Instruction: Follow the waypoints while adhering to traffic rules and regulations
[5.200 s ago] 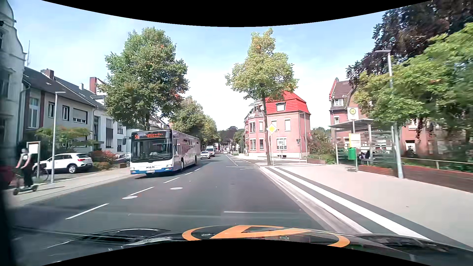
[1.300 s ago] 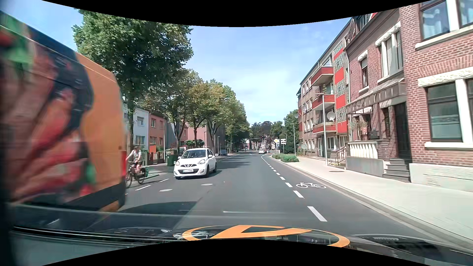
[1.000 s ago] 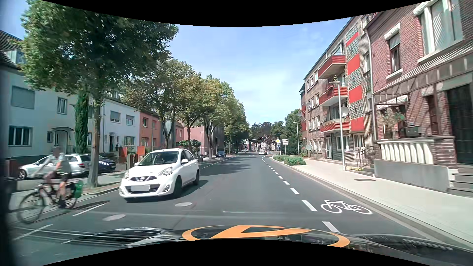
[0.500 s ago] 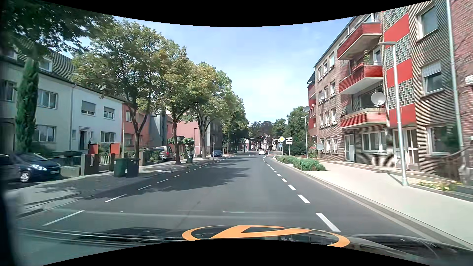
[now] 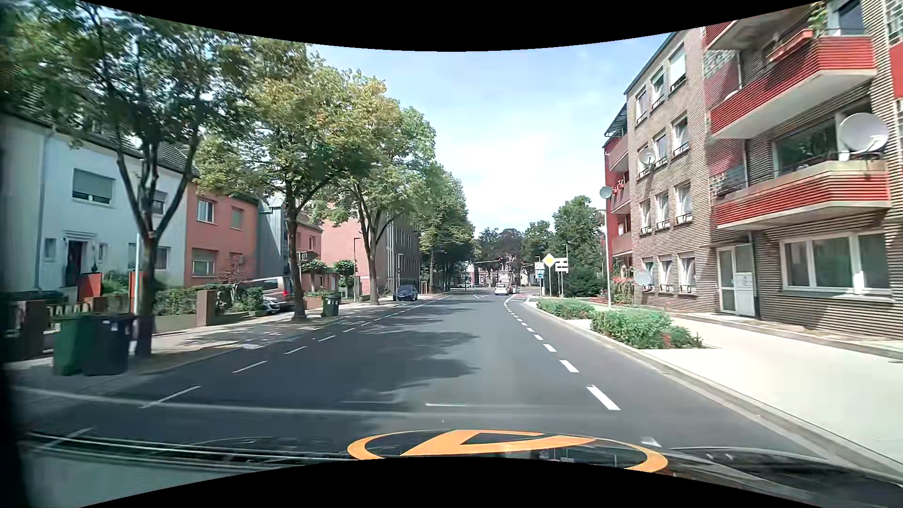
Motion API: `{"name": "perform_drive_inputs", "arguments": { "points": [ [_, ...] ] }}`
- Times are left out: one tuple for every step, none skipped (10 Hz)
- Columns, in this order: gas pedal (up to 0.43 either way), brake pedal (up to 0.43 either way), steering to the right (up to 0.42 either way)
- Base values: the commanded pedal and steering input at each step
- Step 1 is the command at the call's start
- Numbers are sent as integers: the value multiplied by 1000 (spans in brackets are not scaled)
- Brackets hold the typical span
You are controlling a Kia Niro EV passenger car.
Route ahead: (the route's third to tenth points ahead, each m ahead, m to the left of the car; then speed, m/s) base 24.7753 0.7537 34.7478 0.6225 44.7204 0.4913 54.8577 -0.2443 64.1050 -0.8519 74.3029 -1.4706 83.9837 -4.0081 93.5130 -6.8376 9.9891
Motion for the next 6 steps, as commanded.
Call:
{"name": "perform_drive_inputs", "arguments": {
  "points": [
    [0,0,0],
    [0,0,1],
    [0,0,1],
    [0,0,2],
    [0,0,3],
    [0,0,3]
  ]
}}
